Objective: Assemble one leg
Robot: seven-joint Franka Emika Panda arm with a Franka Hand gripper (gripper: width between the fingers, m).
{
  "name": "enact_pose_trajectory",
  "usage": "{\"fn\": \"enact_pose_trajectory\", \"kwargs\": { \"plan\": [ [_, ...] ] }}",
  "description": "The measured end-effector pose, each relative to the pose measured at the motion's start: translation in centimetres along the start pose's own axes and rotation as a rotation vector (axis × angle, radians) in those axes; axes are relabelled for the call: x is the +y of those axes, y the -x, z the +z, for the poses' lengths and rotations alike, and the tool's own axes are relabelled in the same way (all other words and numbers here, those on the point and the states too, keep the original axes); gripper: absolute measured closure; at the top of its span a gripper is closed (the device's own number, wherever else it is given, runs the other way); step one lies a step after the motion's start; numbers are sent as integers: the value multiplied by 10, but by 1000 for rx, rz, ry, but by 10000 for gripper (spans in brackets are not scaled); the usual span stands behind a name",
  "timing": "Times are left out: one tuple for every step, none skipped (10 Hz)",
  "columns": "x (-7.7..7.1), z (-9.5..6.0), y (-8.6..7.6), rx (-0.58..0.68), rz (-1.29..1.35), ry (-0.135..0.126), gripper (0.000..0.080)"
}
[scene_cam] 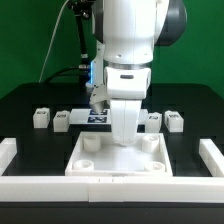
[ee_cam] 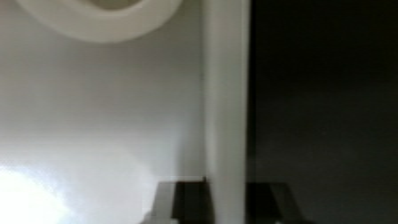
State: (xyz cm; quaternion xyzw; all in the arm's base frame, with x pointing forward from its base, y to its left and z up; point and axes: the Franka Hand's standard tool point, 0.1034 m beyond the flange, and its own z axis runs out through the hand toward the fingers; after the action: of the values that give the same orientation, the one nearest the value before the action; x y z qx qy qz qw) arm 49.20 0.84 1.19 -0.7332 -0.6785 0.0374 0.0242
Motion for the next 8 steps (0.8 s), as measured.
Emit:
{"fn": "enact_pose_trajectory", "kwargs": {
  "plan": [
    [0, 0, 0, 0, 0, 0, 733],
    [0, 0, 0, 0, 0, 0, 733],
    [0, 0, -2, 0, -15, 2, 733],
    [1, 0, -9, 5, -34, 5, 733],
    [1, 0, -21, 9, -37, 3, 733],
    [4, 0, -37, 16, -60, 5, 733],
    [5, -1, -49, 21, -73, 3, 733],
    [5, -1, -56, 19, -68, -10, 733]
  ]
}}
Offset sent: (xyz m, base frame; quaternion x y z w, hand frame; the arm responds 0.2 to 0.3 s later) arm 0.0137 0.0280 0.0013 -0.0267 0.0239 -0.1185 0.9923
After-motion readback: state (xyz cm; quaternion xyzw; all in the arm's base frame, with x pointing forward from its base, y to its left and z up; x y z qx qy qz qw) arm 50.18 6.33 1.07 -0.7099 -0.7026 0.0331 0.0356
